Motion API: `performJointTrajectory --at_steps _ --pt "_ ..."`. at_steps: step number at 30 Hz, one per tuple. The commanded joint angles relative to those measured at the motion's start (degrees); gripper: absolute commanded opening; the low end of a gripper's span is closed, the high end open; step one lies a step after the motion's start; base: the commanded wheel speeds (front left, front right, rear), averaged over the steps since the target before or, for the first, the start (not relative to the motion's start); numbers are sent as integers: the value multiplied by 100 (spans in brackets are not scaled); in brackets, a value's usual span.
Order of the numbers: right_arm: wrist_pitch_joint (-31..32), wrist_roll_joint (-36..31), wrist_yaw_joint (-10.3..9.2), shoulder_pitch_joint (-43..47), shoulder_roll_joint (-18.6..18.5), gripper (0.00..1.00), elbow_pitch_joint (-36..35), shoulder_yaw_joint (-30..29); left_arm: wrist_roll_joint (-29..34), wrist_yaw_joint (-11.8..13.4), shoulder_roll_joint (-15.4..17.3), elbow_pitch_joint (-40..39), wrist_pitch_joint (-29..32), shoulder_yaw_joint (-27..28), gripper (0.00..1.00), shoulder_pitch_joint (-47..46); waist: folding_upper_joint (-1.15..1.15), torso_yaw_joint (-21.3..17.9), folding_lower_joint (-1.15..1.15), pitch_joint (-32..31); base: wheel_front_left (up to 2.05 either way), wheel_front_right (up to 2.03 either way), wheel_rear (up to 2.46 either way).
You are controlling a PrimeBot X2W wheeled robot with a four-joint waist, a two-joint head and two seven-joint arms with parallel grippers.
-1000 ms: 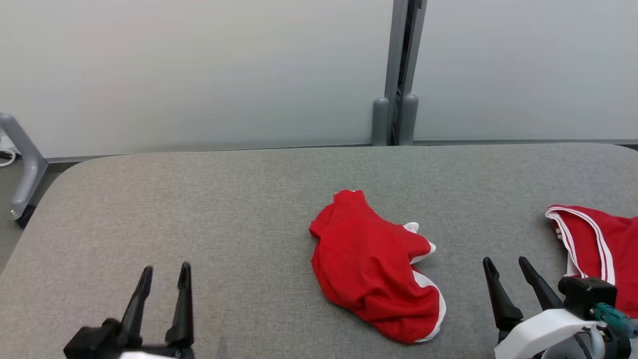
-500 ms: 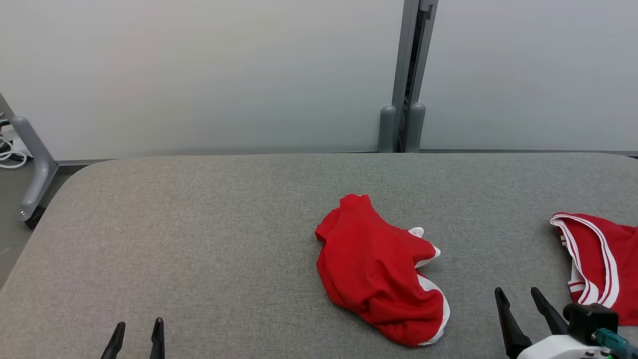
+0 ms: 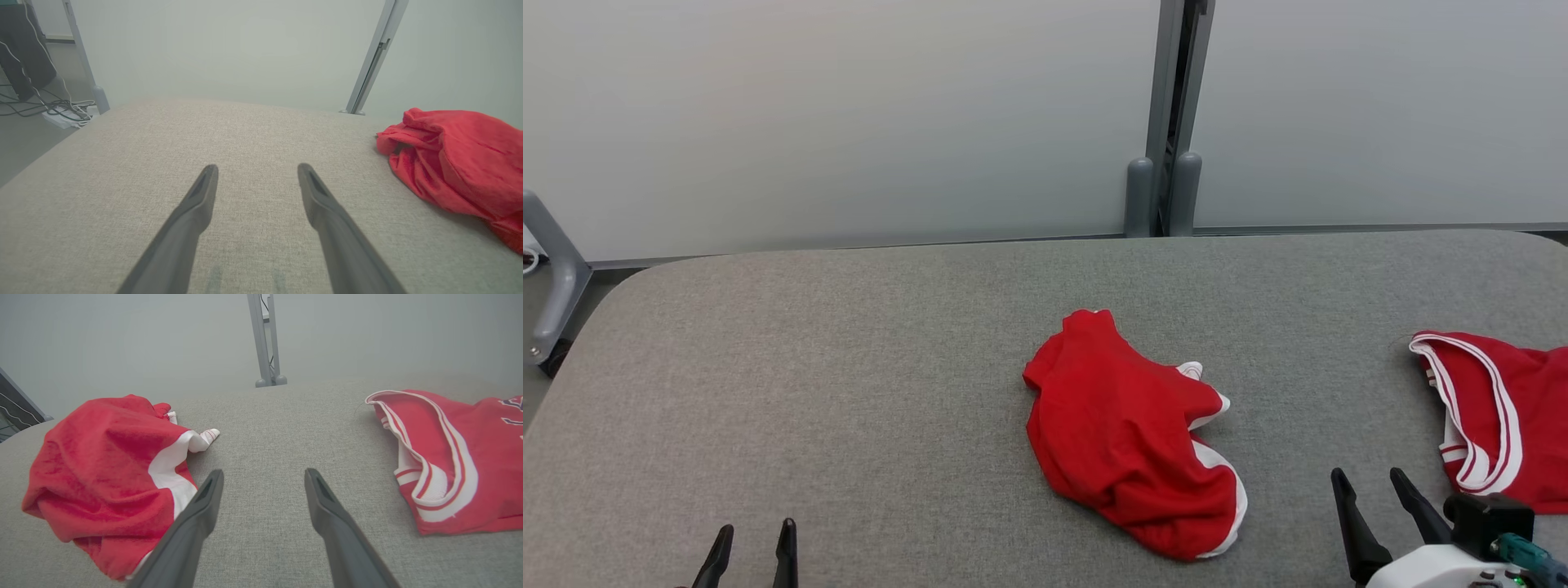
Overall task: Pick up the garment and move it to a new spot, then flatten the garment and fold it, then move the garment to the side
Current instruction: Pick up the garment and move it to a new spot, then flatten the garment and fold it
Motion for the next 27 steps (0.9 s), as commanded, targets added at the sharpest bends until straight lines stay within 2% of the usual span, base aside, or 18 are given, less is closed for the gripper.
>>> performJointTrajectory --at_steps 1,8,14,26,27 --pt "-1 6 4 -63 -32 100 0 -13 -34 28 9 -17 11 -14 100 -51 0 -12 0 10 0 0 0" --pt "43 -23 4 -82 -32 100 -45 -18 -72 24 -39 -65 37 -101 100 -111 0 -60 0 57 0 0 0" --pt "88 -27 4 -155 -33 100 -70 23 -227 -187 -185 6 205 -379 100 -190 0 -207 0 99 0 0 0" --pt "77 28 4 -431 -36 100 -76 236 -522 -485 -531 882 773 -1643 100 -969 0 -1353 0 514 0 0 0" --pt "77 28 4 -431 -36 100 -76 236 -522 -485 -531 882 773 -1643 100 -969 0 -1353 0 514 0 0 0"
